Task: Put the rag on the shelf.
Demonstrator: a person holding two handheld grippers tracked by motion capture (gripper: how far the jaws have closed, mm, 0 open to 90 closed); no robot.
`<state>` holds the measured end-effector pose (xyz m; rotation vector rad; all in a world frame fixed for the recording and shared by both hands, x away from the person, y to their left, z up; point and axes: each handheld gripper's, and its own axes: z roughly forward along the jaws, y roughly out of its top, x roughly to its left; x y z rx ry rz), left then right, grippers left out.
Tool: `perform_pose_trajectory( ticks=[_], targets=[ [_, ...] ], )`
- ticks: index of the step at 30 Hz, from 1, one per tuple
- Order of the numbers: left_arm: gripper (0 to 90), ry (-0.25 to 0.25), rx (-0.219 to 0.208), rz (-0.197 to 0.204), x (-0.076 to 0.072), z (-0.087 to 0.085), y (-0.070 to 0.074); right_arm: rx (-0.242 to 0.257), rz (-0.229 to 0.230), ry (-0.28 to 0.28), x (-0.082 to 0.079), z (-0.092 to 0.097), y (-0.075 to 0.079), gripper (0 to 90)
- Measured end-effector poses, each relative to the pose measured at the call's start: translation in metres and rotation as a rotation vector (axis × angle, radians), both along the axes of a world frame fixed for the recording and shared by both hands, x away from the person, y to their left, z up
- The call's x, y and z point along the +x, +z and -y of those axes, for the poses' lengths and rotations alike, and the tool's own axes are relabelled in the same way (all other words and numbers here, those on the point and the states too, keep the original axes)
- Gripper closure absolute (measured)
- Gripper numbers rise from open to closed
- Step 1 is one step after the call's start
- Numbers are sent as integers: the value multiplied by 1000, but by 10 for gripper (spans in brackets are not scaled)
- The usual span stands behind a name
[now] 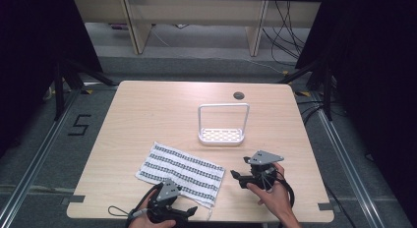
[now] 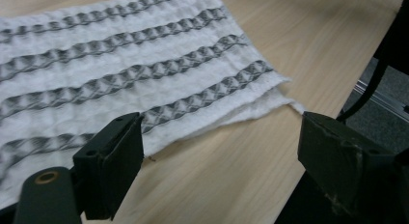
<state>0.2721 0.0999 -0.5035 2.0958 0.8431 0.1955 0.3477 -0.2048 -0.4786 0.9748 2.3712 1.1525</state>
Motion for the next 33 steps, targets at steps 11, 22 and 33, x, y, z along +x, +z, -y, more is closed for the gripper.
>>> perform_pose_trajectory(
  ticks=[11,22,33],
  targets=[
    [158,-62,41,16,0,31,-5,-12,-35,40,14,-20,-6,345],
    [163,-93,94,53,3,48,-10,-43,-74,74,24,-35,-14,383],
    [291,-131,156,99,3,52,-12,-64,-74,89,27,-40,-18,392]
  ],
)
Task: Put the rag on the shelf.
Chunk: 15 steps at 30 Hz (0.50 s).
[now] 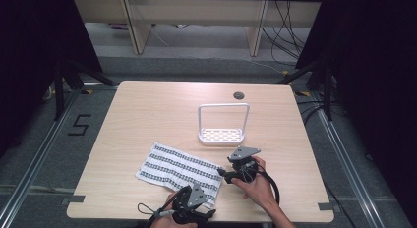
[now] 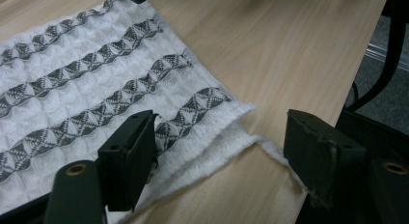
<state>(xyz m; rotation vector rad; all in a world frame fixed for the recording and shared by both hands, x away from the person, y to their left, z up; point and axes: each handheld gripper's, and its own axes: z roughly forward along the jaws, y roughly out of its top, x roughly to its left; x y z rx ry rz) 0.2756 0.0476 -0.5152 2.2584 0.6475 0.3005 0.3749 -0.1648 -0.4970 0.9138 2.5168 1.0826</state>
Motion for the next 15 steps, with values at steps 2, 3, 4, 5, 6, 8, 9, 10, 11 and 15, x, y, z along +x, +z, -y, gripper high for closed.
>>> perform_pose_trajectory(
  ticks=[2,3,4,5,6,8,9,10,11,15],
  targets=[
    [336,9,2,4,0,-1,0,3,9,-5,0,-1,-1,395],
    [354,6,-2,9,1,-1,0,7,6,-1,0,-2,-2,397],
    [372,19,-5,1,1,-2,0,4,15,2,1,-3,-3,398],
    [386,13,-19,7,0,-2,1,-13,5,-4,0,-3,-1,400],
    [400,11,5,17,1,-3,1,-18,-4,-2,0,-3,-2,401],
    [438,7,8,23,1,-3,1,-1,-6,-9,0,-6,-4,415],
    [453,13,14,19,0,-3,1,-16,-22,-18,-1,-7,-4,427],
    [470,9,18,24,0,-3,1,-22,-7,1,0,-8,-6,433],
    [495,7,17,32,1,-4,1,-34,-22,0,0,-9,-6,452],
    [596,-17,-2,42,2,-5,1,-62,-28,7,0,-13,-10,522]
  ],
)
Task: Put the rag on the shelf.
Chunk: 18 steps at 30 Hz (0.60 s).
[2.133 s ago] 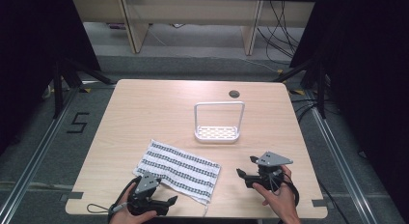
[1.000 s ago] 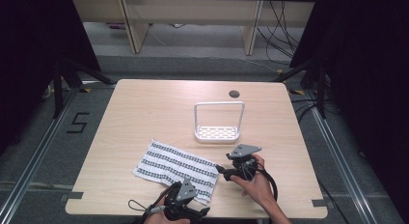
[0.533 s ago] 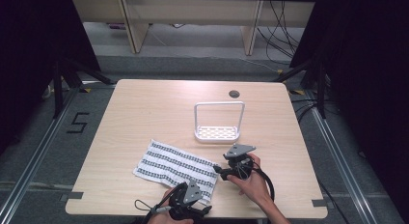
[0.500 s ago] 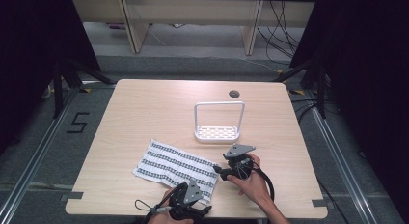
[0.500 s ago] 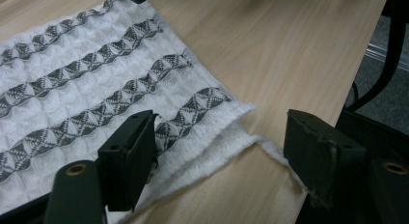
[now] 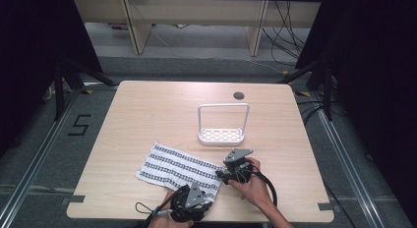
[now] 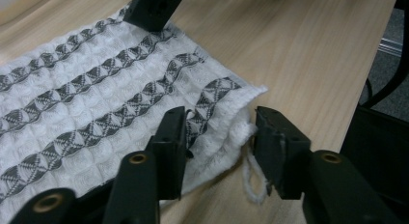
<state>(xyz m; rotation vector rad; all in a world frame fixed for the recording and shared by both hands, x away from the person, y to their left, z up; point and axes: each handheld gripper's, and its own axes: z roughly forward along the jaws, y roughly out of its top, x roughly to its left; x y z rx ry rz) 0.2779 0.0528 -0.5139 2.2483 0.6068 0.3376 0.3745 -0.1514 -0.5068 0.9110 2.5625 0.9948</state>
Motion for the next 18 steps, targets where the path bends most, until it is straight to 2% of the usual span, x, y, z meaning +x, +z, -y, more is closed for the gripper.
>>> perform_pose_trajectory(
  ticks=[2,3,4,6,7,9,12,13,14,15,16,18],
  targets=[
    [639,-6,18,11,3,-1,-1,0,-4,-5,1,0,-1,537],
    [658,6,-21,-8,2,1,-2,-4,-17,5,2,1,0,554],
    [682,-13,-3,11,3,0,-1,-7,-18,1,2,1,0,564],
    [721,-28,8,15,4,-1,0,21,-24,1,3,1,-2,593],
    [734,-32,-7,5,3,0,0,12,-31,7,4,2,-1,603],
    [754,-33,-4,7,4,-1,0,14,-23,23,6,2,-2,636],
    [788,-23,-24,-10,5,-3,0,14,-31,9,5,2,-1,696],
    [796,-33,-16,-4,7,-5,1,29,-21,9,6,2,-2,719],
    [803,-15,-52,-29,6,-4,0,36,-39,-3,5,1,-2,754],
    [810,-33,-36,-17,8,-6,1,40,-55,-10,5,1,-2,779],
    [816,-22,-50,-26,7,-6,1,46,-61,-14,4,1,-2,802],
    [828,-29,-48,-25,9,-8,2,40,-44,11,4,2,-1,826]
  ],
)
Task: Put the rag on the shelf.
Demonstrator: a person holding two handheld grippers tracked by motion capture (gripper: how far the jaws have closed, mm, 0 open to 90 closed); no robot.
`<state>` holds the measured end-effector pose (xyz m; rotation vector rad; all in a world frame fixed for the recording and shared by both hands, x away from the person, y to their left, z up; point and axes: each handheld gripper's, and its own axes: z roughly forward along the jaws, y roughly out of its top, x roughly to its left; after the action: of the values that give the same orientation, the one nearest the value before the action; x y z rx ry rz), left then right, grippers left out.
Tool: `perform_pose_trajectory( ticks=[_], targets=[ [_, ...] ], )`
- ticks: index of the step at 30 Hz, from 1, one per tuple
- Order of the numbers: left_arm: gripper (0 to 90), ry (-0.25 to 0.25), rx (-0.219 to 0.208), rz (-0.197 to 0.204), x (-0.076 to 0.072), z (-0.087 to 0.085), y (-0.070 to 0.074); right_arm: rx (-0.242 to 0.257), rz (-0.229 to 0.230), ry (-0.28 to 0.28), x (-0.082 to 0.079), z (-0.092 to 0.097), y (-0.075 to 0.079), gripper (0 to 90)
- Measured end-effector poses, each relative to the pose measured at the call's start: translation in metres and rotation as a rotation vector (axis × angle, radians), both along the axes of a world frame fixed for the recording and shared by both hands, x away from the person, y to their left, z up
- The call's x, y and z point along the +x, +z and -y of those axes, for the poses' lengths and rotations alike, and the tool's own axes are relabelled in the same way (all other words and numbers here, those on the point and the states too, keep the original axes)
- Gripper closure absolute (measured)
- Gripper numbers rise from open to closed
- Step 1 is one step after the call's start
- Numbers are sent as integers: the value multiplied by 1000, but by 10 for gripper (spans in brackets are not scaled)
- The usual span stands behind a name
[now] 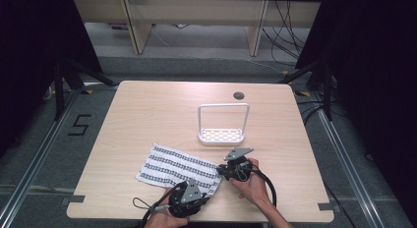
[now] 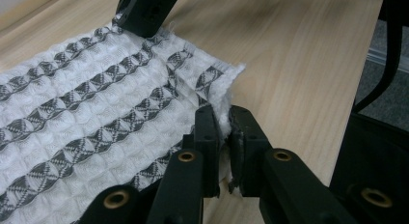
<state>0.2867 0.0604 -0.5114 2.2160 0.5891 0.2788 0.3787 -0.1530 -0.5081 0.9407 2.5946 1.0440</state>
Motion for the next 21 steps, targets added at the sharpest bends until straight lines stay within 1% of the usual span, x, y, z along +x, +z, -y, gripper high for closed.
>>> perform_pose_trajectory(
  ticks=[1,2,3,4,5,6,7,8,9,10,11,12,13,14,15,16,17,18,19,20,21],
  targets=[
    [832,-2,-12,-11,0,0,0,1,-9,0,-1,0,1,834],
    [834,6,-21,-12,0,0,0,14,21,-3,-1,-2,0,839],
    [835,-1,-2,-2,1,-2,2,7,15,3,-2,-1,3,843],
    [836,4,-15,-2,1,-2,2,22,16,-6,-3,-1,4,846],
    [836,0,-21,-3,1,-2,3,22,22,-2,-3,0,6,847],
    [837,-4,-28,-1,1,-3,5,36,22,0,-3,0,8,848],
    [837,-4,-28,-1,1,-3,5,46,27,-1,-3,1,10,849],
    [838,4,-35,-3,0,-4,11,55,30,5,-4,2,12,850],
    [837,-2,-48,3,1,-5,13,59,34,1,-4,2,14,850],
    [838,3,-38,9,1,-6,16,64,35,-10,-6,1,17,850],
    [837,11,-67,6,1,-6,18,68,49,-5,-6,1,20,850],
    [837,14,-84,7,0,-6,20,69,59,-7,-7,1,23,850],
    [837,11,-89,8,1,-6,22,78,69,-6,-8,0,26,850],
    [837,9,-94,11,0,-7,25,76,79,-3,-9,1,30,851],
    [837,4,-88,15,0,-7,28,87,88,-7,-10,1,32,851],
    [837,-4,-97,19,0,-8,31,88,85,-5,-11,1,36,851],
    [838,-13,-93,21,0,-9,35,96,108,-2,-11,1,39,851],
    [838,-20,-101,26,0,-10,39,102,110,0,-12,1,42,852],
    [838,-23,-91,30,1,-12,44,109,117,-1,-12,1,46,853],
    [838,-16,-131,11,0,-11,48,127,115,-2,-13,2,50,855],
    [838,-16,-135,17,0,-12,53,137,117,1,-12,3,55,857]
  ],
)
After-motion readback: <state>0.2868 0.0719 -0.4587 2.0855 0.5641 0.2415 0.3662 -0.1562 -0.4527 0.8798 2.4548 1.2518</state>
